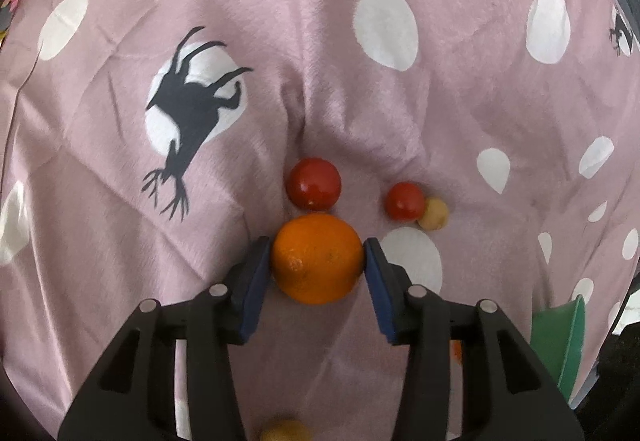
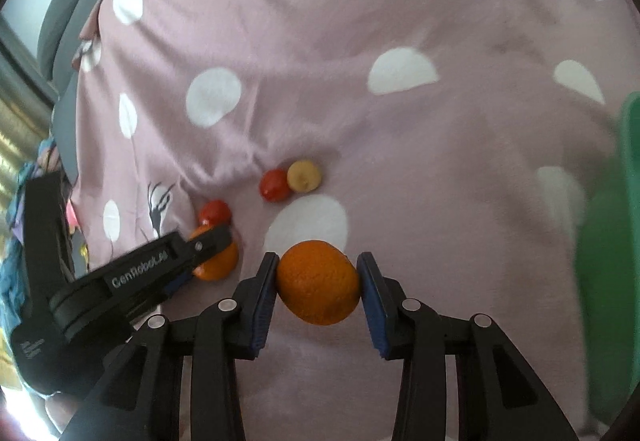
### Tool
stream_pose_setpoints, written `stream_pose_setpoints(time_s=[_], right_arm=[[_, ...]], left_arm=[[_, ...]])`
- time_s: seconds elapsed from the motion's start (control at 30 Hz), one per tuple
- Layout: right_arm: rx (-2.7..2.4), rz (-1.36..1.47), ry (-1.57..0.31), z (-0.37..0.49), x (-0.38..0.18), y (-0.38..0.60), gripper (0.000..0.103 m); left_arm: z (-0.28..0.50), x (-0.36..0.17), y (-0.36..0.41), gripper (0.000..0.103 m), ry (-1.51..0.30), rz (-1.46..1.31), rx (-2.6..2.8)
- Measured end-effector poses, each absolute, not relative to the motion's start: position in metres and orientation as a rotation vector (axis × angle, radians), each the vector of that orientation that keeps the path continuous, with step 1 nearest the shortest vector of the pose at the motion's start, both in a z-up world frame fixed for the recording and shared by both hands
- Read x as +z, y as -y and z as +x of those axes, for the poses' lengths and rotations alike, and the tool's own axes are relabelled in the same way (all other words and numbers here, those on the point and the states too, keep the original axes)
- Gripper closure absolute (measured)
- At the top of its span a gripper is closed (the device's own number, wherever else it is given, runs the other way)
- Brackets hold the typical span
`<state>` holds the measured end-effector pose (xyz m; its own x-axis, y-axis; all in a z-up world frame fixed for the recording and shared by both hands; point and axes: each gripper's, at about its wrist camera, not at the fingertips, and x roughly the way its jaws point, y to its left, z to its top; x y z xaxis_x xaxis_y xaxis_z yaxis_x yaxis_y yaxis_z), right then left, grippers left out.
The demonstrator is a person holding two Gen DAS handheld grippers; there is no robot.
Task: Organize fruits
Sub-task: 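Carry the orange with the left gripper over the green bowl while the right carries its orange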
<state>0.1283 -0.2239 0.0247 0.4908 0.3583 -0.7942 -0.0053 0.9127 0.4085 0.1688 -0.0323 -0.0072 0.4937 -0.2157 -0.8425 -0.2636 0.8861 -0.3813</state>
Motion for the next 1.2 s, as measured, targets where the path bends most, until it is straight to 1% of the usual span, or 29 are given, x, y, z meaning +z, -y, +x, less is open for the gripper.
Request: stream_pose_setpoints(time_s=[0.23, 0.33, 0.6, 1.03, 1.2], right_arm=[[0.194, 0.415, -0.992, 0.124, 0.041, 0.246, 0.061], [0.189, 0.432, -0.983, 0.123, 0.045, 0.248, 0.061], [0.187, 0.436, -0.916, 0.11, 0.067, 0.258, 0.061], [0.089, 0.457, -0.765, 0.079, 0.109, 0.296, 0.061], [0.022, 0.46, -0.711, 0.066, 0.123, 0.315, 0.061]], left_arm=[[0.16, -0.007, 0.047, 0.058, -1.063, -0.461, 0.07], [0.154, 0.003, 0.05, 0.058, -1.033, -0.415, 0.094], [0.134, 0.039, 0.061, 0.058, -0.944, -0.399, 0.018], [0.101, 0.087, 0.11, 0.058, -0.832, -0.304, -0.167], [0.091, 0.096, 0.138, 0.058, -0.814, -0.263, -0.257]])
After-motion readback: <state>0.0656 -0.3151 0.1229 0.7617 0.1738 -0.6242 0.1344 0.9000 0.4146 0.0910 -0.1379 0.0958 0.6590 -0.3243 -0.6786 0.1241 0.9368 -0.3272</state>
